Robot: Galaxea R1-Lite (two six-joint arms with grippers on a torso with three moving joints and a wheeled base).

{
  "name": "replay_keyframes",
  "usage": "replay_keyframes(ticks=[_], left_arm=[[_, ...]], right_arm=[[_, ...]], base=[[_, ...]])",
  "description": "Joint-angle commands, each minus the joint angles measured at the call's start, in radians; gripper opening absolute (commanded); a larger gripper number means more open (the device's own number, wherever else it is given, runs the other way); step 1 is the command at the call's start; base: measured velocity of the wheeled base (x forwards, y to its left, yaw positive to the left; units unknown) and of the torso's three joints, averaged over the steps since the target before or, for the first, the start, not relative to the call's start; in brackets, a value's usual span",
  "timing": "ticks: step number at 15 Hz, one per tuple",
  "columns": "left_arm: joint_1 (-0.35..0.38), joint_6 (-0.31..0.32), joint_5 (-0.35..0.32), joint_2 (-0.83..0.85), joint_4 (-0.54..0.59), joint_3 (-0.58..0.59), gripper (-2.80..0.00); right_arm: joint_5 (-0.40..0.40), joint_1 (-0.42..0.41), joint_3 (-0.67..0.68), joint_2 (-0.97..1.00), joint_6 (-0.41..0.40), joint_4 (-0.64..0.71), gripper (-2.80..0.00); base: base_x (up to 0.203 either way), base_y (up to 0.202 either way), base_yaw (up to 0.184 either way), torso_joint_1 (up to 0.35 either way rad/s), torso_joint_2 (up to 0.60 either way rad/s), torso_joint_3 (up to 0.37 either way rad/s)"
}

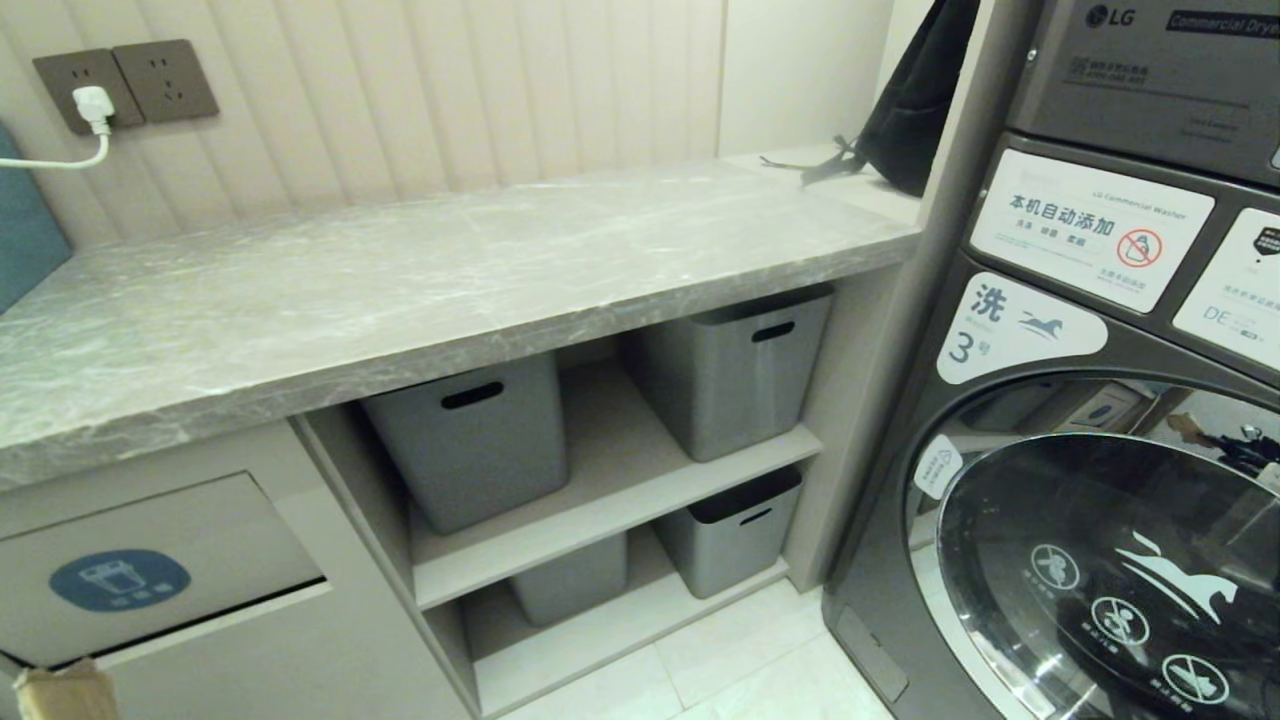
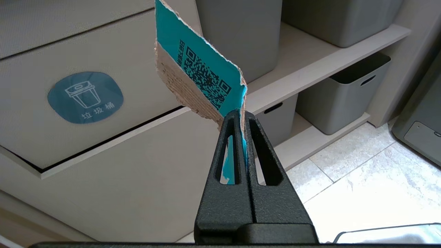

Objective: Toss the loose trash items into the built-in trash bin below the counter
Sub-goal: Put the garbage in the trash can

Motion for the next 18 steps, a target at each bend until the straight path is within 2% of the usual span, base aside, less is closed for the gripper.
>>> replay_keyframes(ticks=[1, 3, 10, 18], left_arm=[[0.0, 0.002, 0.0, 0.0, 0.0, 0.0, -2.8], [0.0, 0.002, -0.001, 0.0, 0.001, 0.0, -2.8], [0.0, 0.002, 0.001, 0.0, 0.0, 0.0, -2.8], [0.0, 0.008, -0.001, 0.0, -0.004, 0.0, -2.8]], right_arm=[[0.0, 0.0, 0.0, 0.0, 0.001, 0.0, -2.8], [0.0, 0.0, 0.0, 0.0, 0.001, 0.0, -2.8], [0.0, 0.0, 0.0, -0.002, 0.004, 0.0, -2.8], [0.0, 0.0, 0.0, -0.002, 0.005, 0.0, -2.8]], base=[[0.0, 0.0, 0.0, -0.093, 0.27, 0.152], [0.0, 0.0, 0.0, -0.042, 0.13, 0.073], [0.0, -0.006, 0.151, -0.005, 0.02, 0.01], [0.0, -0.001, 0.008, 0.0, 0.0, 0.001]])
